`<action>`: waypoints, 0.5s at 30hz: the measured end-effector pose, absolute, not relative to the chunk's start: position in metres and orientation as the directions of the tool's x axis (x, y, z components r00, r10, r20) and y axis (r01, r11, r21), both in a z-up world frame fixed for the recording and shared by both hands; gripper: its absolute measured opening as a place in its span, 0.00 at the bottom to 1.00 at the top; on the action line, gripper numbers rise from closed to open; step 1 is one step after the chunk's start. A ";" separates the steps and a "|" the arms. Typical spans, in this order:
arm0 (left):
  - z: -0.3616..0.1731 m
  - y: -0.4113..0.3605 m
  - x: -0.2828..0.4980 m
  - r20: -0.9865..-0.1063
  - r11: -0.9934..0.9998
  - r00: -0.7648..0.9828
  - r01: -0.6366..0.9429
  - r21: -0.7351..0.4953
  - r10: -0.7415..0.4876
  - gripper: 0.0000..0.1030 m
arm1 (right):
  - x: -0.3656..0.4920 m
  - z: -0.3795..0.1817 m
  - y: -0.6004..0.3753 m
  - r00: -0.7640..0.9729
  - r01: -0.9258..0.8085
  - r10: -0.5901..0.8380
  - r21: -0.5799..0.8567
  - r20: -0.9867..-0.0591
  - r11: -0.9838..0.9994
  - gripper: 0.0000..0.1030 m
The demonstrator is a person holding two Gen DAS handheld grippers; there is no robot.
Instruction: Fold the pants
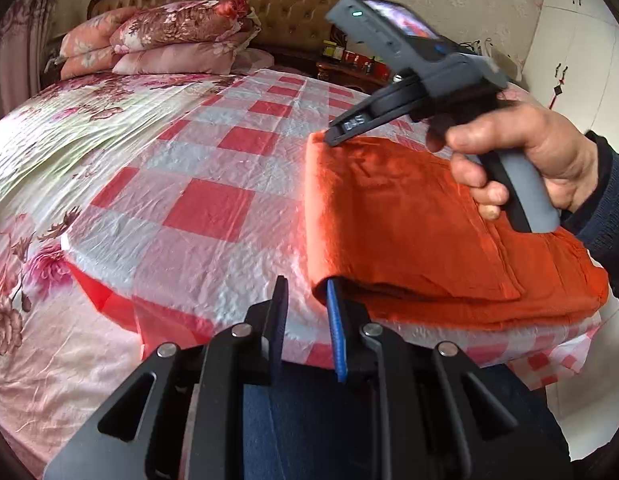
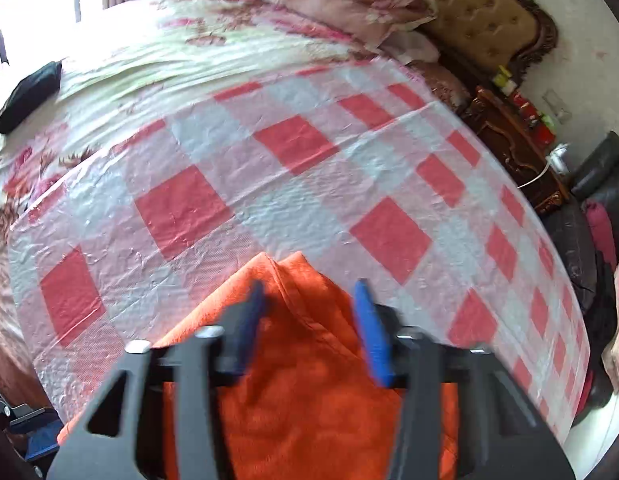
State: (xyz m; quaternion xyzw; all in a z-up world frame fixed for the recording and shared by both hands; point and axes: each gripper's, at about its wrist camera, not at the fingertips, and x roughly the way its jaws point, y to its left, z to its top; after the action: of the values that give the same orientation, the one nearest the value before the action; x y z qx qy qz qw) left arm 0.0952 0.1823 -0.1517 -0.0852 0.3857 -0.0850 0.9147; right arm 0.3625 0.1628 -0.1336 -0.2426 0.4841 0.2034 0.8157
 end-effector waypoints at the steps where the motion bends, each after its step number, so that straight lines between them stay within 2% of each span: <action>1: -0.153 0.180 0.097 -0.690 0.972 0.689 0.095 -0.216 -0.221 0.29 | 0.364 -0.135 0.164 0.437 -0.570 0.109 -0.181 -0.893 0.801 0.13; 2: -0.154 0.178 0.099 -0.688 0.974 0.695 0.091 -0.207 -0.211 0.30 | 0.364 -0.134 0.165 0.439 -0.570 0.107 -0.185 -0.892 0.801 0.11; 3: -0.156 0.178 0.101 -0.694 0.978 0.694 0.075 -0.194 -0.191 0.22 | 0.363 -0.134 0.166 0.438 -0.569 0.107 -0.183 -0.893 0.801 0.09; 6: -0.158 0.178 0.101 -0.701 0.984 0.695 0.065 -0.163 -0.162 0.11 | 0.369 -0.129 0.160 0.416 -0.547 0.132 -0.131 -0.900 0.827 0.06; 9: -0.158 0.170 0.096 -0.703 0.992 0.700 0.068 -0.110 -0.127 0.06 | 0.380 -0.131 0.152 0.382 -0.513 0.157 -0.067 -0.911 0.856 0.05; 12: -0.161 0.156 0.089 -0.691 0.997 0.722 0.069 0.028 -0.030 0.00 | 0.377 -0.133 0.157 0.409 -0.513 0.137 -0.103 -0.902 0.852 0.04; 15: -0.160 0.150 0.086 -0.686 0.994 0.728 0.080 0.076 -0.006 0.00 | 0.379 -0.132 0.154 0.397 -0.487 0.152 -0.068 -0.905 0.871 0.04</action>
State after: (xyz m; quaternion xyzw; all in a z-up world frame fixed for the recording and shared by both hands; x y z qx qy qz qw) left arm 0.0865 0.1499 -0.1601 0.0501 0.3682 -0.0230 0.9281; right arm 0.3792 0.1535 -0.1323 -0.1633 0.5133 0.1949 0.8197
